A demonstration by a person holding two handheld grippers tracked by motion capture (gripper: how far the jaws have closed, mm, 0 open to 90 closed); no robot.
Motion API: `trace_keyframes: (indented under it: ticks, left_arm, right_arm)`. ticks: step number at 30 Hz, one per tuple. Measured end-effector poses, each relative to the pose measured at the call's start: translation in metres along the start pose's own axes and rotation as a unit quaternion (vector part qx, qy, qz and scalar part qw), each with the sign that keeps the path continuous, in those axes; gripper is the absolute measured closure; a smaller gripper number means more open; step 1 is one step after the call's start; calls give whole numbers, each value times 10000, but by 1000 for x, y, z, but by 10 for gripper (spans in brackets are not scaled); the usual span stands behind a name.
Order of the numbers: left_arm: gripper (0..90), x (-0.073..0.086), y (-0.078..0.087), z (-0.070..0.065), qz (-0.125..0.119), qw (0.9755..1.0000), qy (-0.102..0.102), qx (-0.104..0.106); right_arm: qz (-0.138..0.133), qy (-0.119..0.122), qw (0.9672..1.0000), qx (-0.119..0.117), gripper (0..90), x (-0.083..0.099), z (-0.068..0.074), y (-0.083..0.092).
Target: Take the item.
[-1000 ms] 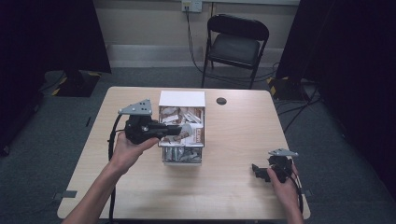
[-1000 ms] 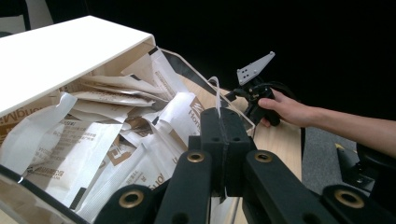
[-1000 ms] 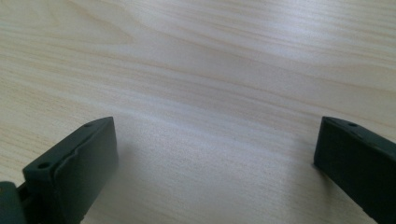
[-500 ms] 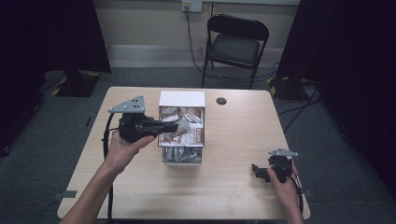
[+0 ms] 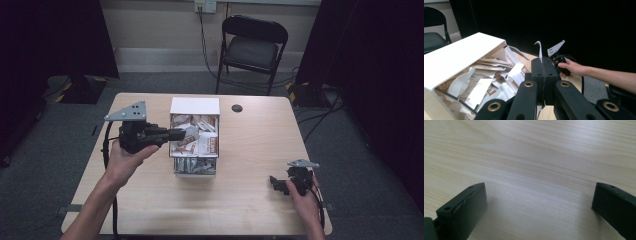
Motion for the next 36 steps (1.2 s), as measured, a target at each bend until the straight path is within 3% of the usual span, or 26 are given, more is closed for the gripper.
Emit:
trace_keyframes:
  ticks: [18, 26, 33, 36]
  left_arm:
    - [900, -9, 33, 8, -206, 9994, -91, -251]
    - [900, -5, 48, 16, -207, 9986, -8, -477]
    - [900, -1, 57, 20, -164, 9984, 23, -545]
    - [900, 3, 63, 27, -178, 9976, 157, -650]
  right_arm:
    - [-1, 1, 10000, 0, 0, 0, 0, 0]
    - [0, 1, 10000, -1, 0, 0, 0, 0]
    - [-1, 1, 10000, 1, 0, 0, 0, 0]
    - [-2, 0, 10000, 2, 0, 0, 0, 0]
Point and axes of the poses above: each handheld gripper's, and its own axes: y roughly backward along the jaws, x roughly out of its underside, z roughly to its left, the point moved 8 cm from there along -y, roughly forward along the jaws, and after that the axes turned 14 degrees about -y, right-handed, at the moved point
